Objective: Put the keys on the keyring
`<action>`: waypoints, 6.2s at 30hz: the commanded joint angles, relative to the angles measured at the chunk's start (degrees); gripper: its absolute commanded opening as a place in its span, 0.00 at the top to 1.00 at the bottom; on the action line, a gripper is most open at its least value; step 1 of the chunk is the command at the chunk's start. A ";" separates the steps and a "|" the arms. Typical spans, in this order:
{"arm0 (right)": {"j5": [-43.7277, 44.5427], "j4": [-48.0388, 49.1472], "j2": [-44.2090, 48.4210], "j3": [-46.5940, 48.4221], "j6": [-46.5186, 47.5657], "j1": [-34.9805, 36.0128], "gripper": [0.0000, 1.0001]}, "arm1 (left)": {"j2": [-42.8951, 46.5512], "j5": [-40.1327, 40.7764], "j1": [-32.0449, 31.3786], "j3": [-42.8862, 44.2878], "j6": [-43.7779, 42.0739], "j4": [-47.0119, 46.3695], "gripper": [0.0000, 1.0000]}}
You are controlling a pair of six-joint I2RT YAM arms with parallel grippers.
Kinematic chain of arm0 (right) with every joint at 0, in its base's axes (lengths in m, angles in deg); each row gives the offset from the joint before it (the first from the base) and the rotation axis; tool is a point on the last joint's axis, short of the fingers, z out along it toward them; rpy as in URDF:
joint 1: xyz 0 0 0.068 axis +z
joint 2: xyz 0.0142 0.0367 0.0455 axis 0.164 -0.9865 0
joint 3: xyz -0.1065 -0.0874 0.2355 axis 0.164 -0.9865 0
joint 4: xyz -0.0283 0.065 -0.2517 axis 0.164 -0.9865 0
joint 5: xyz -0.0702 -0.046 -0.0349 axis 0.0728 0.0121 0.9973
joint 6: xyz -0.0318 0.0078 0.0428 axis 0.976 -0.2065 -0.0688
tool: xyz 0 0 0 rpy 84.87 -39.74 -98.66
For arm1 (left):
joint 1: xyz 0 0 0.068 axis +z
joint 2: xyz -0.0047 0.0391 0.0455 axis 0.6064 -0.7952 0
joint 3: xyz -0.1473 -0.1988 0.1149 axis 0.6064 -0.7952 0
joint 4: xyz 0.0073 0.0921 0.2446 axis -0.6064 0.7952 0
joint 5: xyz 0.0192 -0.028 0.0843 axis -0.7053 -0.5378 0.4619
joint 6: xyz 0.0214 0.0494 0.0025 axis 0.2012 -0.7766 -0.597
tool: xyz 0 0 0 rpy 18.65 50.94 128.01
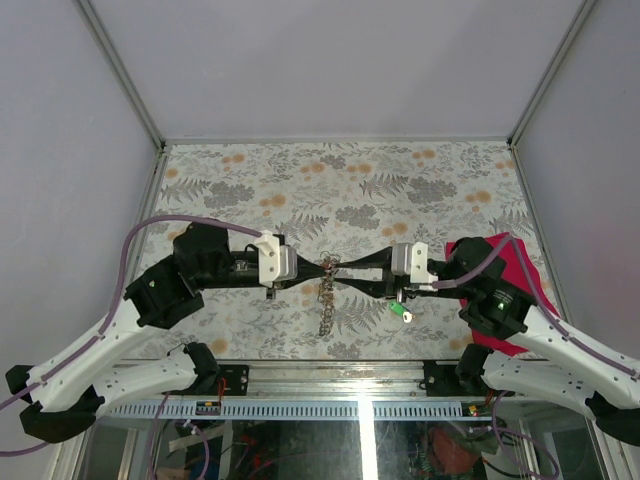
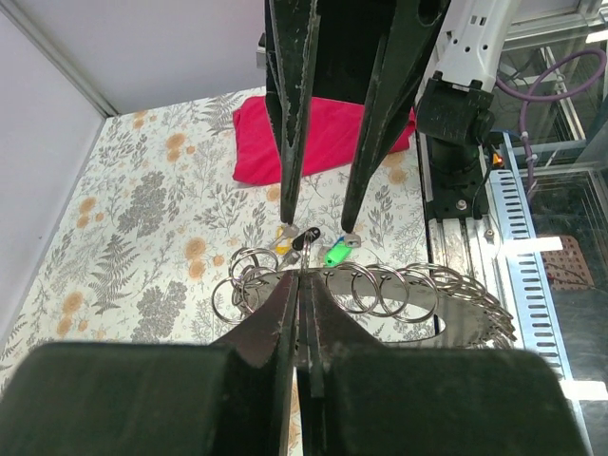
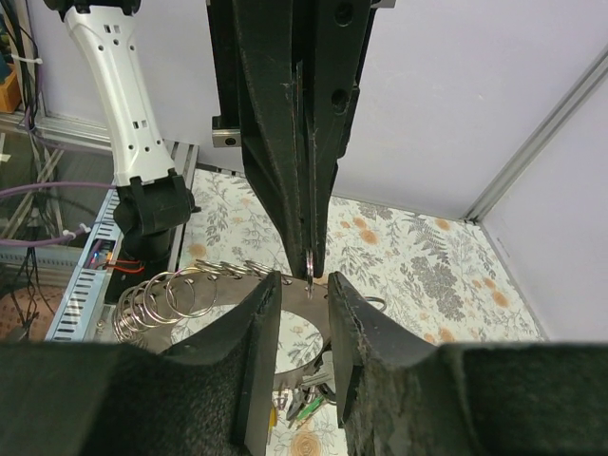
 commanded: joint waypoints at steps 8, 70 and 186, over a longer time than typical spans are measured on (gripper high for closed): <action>0.95 -4.01 -2.88 5.65 2.76 0.25 0.67 | -1.14 1.32 -0.33 4.82 -2.57 2.00 1.00; 2.59 64.47 -8.32 -15.56 -32.11 0.27 1.00 | 11.24 6.82 -0.39 -5.72 13.49 -18.88 0.70; -0.61 2.60 -4.83 4.06 -6.90 0.25 1.00 | 4.30 2.54 -0.37 4.50 3.38 2.66 0.67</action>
